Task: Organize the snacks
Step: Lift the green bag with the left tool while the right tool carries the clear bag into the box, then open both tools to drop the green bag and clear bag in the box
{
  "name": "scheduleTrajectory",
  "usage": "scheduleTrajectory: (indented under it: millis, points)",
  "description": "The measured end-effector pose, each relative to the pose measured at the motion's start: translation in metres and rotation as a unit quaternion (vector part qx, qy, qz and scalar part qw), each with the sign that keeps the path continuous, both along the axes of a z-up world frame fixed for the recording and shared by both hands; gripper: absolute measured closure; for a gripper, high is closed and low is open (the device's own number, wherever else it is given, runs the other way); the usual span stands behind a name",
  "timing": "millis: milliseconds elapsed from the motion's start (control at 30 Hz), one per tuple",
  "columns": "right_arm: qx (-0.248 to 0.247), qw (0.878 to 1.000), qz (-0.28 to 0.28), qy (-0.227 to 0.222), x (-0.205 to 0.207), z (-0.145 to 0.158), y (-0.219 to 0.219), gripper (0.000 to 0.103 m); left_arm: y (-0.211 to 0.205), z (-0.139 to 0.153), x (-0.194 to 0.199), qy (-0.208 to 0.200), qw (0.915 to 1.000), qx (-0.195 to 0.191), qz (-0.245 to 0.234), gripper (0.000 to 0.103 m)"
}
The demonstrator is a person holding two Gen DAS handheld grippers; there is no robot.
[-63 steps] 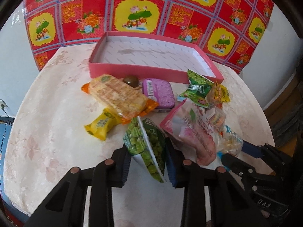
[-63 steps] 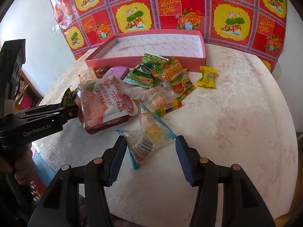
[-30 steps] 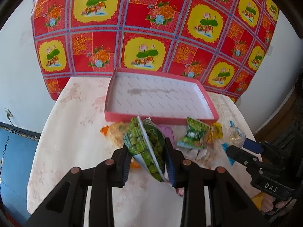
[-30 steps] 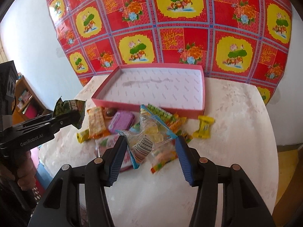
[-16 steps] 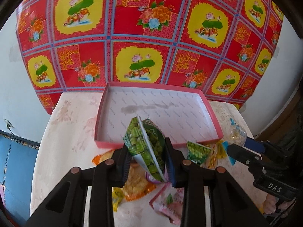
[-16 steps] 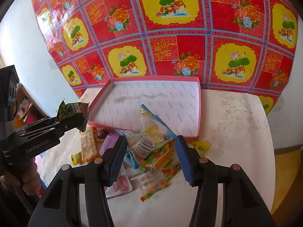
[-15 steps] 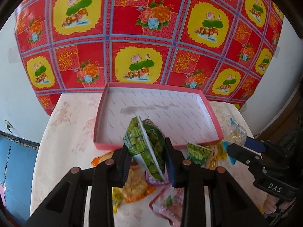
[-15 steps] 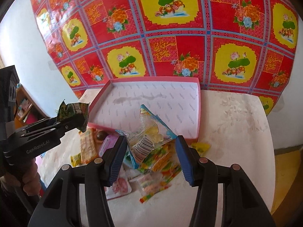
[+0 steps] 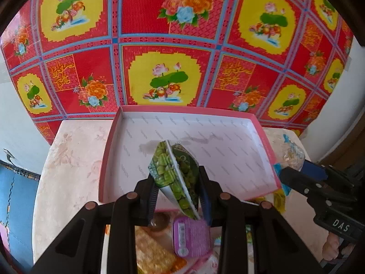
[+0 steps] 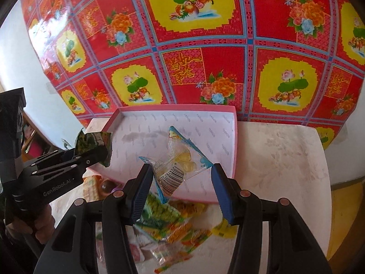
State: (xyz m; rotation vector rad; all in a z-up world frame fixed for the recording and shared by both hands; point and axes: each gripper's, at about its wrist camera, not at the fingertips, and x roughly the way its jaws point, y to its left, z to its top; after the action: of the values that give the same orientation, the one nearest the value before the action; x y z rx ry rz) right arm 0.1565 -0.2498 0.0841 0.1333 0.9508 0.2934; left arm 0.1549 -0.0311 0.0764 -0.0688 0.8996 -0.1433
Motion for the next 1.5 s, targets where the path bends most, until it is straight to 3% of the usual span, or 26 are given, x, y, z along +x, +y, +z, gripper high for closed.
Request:
scheduleTrajectory:
  millis: [800,1500]
  points:
    - [-0.016,0.999,-0.02,0.028,0.074,-0.055,-0.002,0.049,-0.015,-0.053,0.075,0.032,0.9991,0.027,0.004,0.07]
    - [-0.025,0.999,-0.017,0.027,0.087,-0.073,0.009,0.047,-0.022,-0.062,0.074,0.035,0.9987,0.038,0.003,0.066]
